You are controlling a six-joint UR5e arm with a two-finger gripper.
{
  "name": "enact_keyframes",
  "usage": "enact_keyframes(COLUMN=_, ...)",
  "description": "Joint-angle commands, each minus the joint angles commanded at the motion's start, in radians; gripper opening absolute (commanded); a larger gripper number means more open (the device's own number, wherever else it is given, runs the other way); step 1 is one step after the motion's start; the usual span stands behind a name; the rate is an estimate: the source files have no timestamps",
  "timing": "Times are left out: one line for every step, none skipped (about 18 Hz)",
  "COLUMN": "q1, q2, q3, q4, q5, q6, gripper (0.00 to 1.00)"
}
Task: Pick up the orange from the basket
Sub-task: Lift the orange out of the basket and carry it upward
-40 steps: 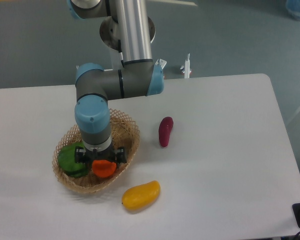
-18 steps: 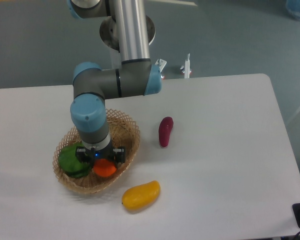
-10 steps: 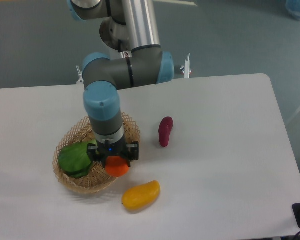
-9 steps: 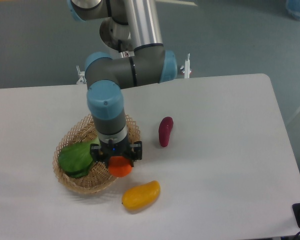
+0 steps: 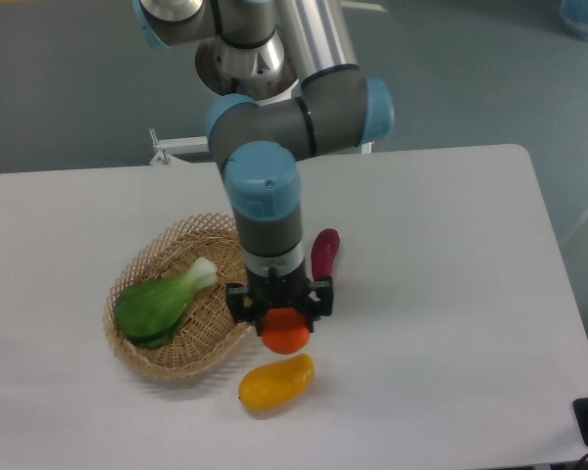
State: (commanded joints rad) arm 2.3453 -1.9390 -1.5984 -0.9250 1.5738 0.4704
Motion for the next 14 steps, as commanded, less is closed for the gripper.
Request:
enact_keyframes(q1=0.014, q2=0.000, q3=-0.002, q4=-0.002, q5=0.005, q6=0.069, gripper=0.65)
enact_keyframes(q1=0.023, q2=0.000, q3=-0.006, q4=-0.002, q5=0.006, q6=0.106, gripper=0.65)
enact_keyframes(q1=0.028, q2=-0.002, q3=-0.008, q4=-0.002, q5=0.008, q6=0.143, gripper=0.65)
enact_keyframes(q1=0.034, q2=-0.002, q3=-0.012, q4=0.000, q5=0.008, q6=0.178, gripper=0.65)
enact_keyframes(q1=0.043, q2=-0.003, q3=-0.015, q4=-0.002, q5=0.008, q6=0.226, gripper=0.65)
enact_keyframes(q1=0.054, q2=-0.003, q3=-0.014, q4=-0.002, q5=0.009, q6=0.264, gripper=0.65)
enact_keyframes(q1=0.063, q2=-0.006, q3=-0.009, q4=-0.002, q5=0.009, q6=0.311, gripper=0.65)
enact_keyframes(q1=0.068, q2=-0.009, q3=-0.003, q4=-0.002, q5=0.009, q6=0.354, gripper=0.65)
enact_keyframes(q1=0.074, q2=-0.008, q3=-0.003, q4=-0.003, q5=0.009, q6=0.364, gripper=0.65)
enact_keyframes(q1=0.086, q2=-0.005, q3=-0.014, q4=-0.002, q5=0.009, q6=0.373, gripper=0.65)
enact_keyframes(q1=0.088, q2=-0.003, q3=-0.015, q4=-0.003, q5=0.009, q6=0.376, gripper=0.65)
enact_keyframes(q1=0.088, q2=-0.003, q3=-0.017, q4=-0.002, q5=0.009, q6=0.376, gripper=0.66)
enact_keyframes(q1=0.088, q2=-0.003, q3=-0.017, q4=-0.002, q5=0.009, q6=0.376, gripper=0.66)
enact_keyframes(q1=0.088, q2=-0.002, q3=-0.020, q4=-0.002, q5=0.011, q6=0.376, gripper=0.66)
